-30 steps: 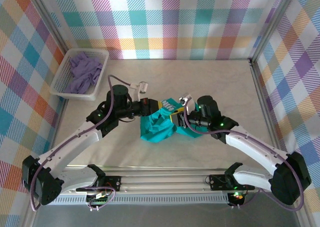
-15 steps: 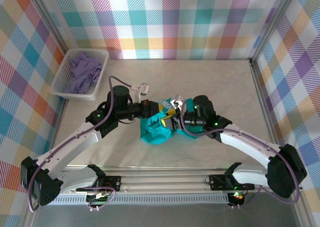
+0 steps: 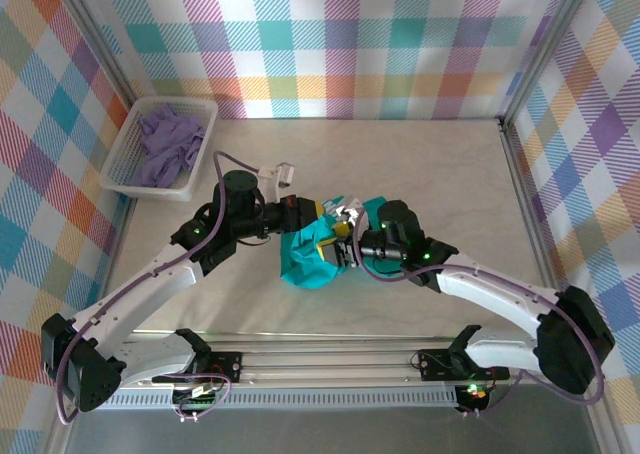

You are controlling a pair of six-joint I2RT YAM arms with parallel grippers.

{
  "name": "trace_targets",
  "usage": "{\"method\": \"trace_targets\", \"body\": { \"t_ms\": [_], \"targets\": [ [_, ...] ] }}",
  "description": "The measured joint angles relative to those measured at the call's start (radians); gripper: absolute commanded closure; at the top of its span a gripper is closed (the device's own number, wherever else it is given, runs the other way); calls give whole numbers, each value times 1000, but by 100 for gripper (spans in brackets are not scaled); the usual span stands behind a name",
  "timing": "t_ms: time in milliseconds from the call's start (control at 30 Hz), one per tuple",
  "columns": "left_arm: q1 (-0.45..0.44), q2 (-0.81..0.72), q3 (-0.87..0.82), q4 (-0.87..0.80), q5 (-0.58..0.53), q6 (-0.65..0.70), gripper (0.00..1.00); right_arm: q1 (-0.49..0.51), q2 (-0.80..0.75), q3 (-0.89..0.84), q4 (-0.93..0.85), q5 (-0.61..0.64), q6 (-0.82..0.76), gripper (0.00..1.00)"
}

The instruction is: Fold the inside-out t-shirt

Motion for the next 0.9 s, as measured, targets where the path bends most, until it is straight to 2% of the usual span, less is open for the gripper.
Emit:
{"method": "trace_targets", "body": {
  "t_ms": [67, 100, 133, 200, 333, 500, 633, 700, 767, 900],
  "targets": [
    [0, -4, 3, -16, -27, 3, 99, -2, 13, 0, 8, -12, 5, 97],
    [0, -7, 8, -36, -54, 9, 90, -6, 12, -3, 19, -27, 8, 100],
    [-1, -12, 13, -57, -91, 18, 75, -16, 6, -9, 45, -49, 15, 100],
    [-2, -27, 22, -109, -185, 38, 58, -37, -11, -39, 113, -95, 39, 100],
    [-3, -59, 24, -206, -326, 91, 41, -84, -27, -105, 248, -148, 118, 100],
    [-4, -148, -60, -217, -346, 86, 28, -93, -3, -121, 373, -154, 198, 100],
    [-4, -182, -175, -151, -291, 2, 27, -93, 2, -139, 452, -149, 232, 100],
    [-3, -152, -233, -74, -241, -63, 31, -93, 2, -152, 481, -146, 245, 100],
    [-3, -104, -264, 3, -198, -114, 41, -93, 2, -166, 505, -142, 252, 100],
    [-2, -18, -272, 175, -138, -183, 74, -93, 1, -202, 544, -137, 259, 100]
  ]
}}
